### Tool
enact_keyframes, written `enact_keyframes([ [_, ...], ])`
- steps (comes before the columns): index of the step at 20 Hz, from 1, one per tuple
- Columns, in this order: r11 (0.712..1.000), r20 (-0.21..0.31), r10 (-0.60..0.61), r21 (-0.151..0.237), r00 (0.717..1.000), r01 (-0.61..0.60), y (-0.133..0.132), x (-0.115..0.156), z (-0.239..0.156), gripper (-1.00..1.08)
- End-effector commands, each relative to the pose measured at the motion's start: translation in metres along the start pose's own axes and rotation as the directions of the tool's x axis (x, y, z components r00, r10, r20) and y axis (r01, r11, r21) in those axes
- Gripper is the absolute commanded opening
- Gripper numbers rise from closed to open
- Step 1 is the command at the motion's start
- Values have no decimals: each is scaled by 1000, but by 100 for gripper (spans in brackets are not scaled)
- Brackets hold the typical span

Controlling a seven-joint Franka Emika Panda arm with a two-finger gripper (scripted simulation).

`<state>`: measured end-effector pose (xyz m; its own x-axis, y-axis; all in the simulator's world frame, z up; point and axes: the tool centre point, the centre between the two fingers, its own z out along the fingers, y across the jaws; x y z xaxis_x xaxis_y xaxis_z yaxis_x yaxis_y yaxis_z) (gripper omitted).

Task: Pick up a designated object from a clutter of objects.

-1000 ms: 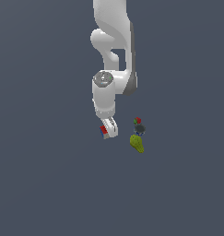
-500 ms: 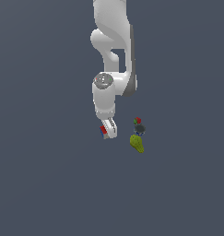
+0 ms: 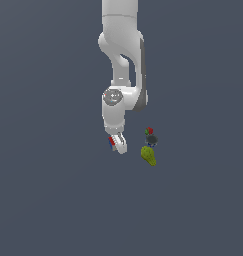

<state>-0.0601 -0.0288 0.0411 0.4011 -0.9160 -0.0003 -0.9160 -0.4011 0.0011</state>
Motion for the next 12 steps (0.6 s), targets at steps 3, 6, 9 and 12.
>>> enact_keyframes([
  [3, 1000, 0, 1, 1, 1000, -1, 0, 0, 8, 100],
  [6, 1000, 0, 1, 1, 1000, -1, 0, 0, 8, -100],
  [9, 1000, 0, 1, 1, 1000, -1, 0, 0, 8, -100],
  [12, 1000, 0, 1, 1, 1000, -1, 0, 0, 8, -100],
])
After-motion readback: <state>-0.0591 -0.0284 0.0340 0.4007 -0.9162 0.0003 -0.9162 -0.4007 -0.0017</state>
